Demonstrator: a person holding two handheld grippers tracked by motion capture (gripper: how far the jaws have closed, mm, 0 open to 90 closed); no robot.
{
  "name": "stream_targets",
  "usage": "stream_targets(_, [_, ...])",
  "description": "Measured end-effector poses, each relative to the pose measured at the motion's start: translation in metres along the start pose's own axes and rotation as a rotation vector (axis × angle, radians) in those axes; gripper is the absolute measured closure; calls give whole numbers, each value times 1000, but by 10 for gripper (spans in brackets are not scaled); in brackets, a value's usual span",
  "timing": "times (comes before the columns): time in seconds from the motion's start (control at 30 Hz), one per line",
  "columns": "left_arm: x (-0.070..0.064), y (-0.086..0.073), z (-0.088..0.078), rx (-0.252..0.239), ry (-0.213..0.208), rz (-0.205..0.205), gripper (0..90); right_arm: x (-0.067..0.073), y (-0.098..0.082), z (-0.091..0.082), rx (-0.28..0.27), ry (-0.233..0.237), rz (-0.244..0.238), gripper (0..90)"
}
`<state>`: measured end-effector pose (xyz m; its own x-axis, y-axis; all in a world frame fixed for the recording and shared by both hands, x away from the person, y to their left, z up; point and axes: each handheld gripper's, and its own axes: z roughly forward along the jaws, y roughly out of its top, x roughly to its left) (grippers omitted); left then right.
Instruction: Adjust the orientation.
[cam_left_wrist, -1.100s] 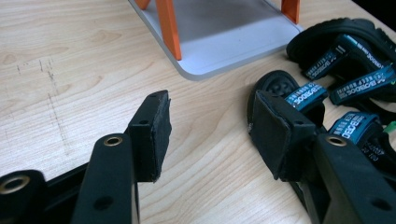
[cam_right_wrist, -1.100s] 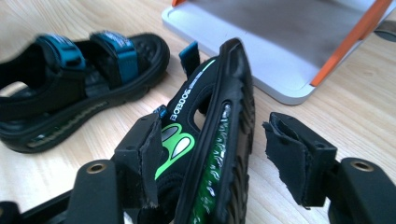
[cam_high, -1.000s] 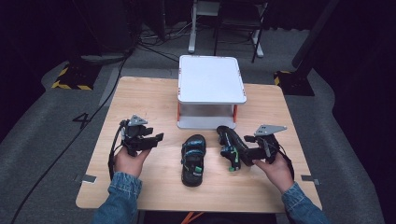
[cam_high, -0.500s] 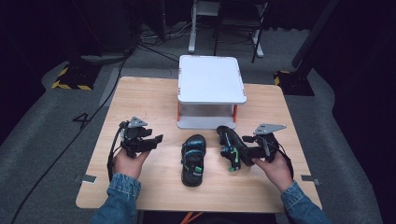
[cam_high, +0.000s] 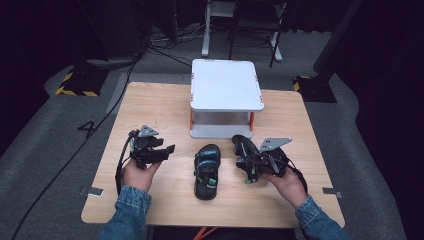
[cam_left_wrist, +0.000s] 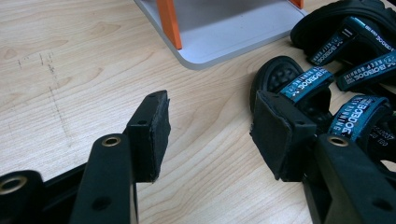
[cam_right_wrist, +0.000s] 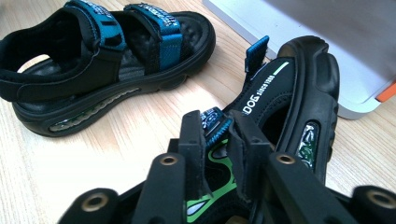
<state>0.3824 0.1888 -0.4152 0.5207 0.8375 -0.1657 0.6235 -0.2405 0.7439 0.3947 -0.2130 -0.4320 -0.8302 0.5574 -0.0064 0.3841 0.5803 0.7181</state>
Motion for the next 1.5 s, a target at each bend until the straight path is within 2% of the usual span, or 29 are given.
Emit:
stream_targets(0.17, [-1,0,1,2,0,4,466,-1,0,-2,-9,-7,0,840])
stream_targets(0.3, [-1,0,1,1,1,1,466,-7,0,-12,-37,-39,4,848])
stream_targets(0.47, [-1,0,1,8,-2,10,466,-27,-5,-30,-96,-84,78,850])
stream_targets(0.6, [-1,0,1,6,-4,7,465,-46,-14,-39,-119,-147,130,849])
stream_targets(0.73, [-1,-1,2,10,1,6,465,-63,-23,-41,-120,-191,177,850])
stream_targets(0.87, [-2,-1,4,17,1,6,464,-85,-34,-35,-94,-237,234,850])
stream_targets(1.0, [-2,-2,4,15,1,7,465,-99,-44,-32,-91,-229,302,834])
stream_targets(1.07, [-1,-2,4,15,-1,7,464,-101,-46,-32,-88,-236,310,769])
stream_targets(1.13, [0,-2,3,15,2,5,464,-102,-46,-35,-92,-256,324,649])
stream_targets(1.23, [-1,-2,3,13,1,5,462,-101,-44,-46,-114,-268,335,570])
stream_targets(1.3, [-1,-1,3,13,-1,7,462,-100,-44,-52,-124,-265,331,562])
stream_targets(1.33, [-1,0,4,9,-1,4,462,-94,-42,-67,-154,-231,324,542])
stream_targets(1.4, [-1,1,5,10,-5,6,462,-89,-41,-76,-161,-183,316,543])
stream_targets(1.5, [-2,3,8,10,-8,11,462,-81,-36,-79,-123,-149,276,555])
